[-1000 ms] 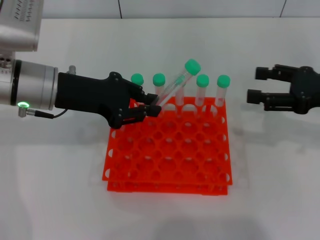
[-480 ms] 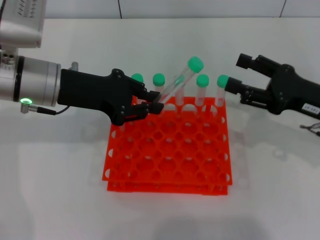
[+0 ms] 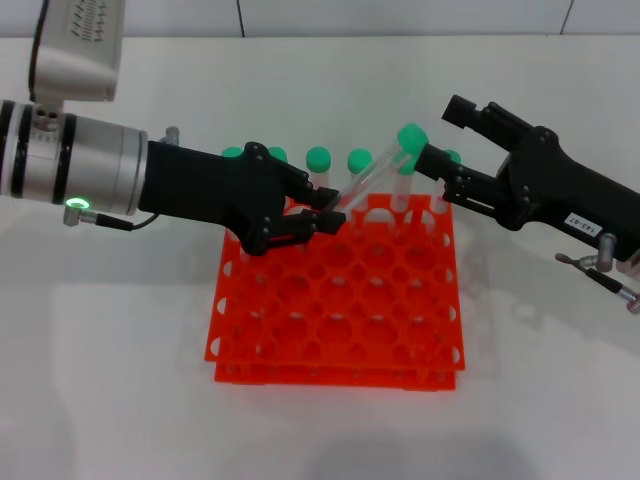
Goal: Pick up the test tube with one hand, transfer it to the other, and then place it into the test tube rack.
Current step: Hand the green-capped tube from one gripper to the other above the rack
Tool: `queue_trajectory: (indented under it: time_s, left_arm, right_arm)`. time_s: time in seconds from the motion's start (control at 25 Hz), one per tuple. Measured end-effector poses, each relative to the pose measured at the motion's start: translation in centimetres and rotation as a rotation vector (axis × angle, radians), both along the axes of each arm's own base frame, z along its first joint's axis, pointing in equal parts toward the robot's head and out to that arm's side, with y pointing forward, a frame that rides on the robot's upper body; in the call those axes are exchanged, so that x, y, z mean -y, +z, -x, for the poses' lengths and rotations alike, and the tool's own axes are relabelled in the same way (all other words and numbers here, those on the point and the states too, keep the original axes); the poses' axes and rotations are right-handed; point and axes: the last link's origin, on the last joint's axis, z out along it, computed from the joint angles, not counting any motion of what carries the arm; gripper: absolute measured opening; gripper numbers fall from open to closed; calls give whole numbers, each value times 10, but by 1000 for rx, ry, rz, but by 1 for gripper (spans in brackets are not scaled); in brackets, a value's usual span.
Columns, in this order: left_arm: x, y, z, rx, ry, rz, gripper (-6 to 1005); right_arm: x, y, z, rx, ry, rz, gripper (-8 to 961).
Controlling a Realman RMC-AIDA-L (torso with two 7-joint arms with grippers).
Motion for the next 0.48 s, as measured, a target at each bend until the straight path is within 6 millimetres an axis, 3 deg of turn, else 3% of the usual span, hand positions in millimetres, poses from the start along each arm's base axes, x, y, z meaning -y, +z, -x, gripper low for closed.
queue_trajectory:
  time_s: [0.48]
  left_arm:
    - [-5,-4,-7,-10,-21,-9,198]
  right_arm:
    - [3,-12,6,-24,-23,-25,804]
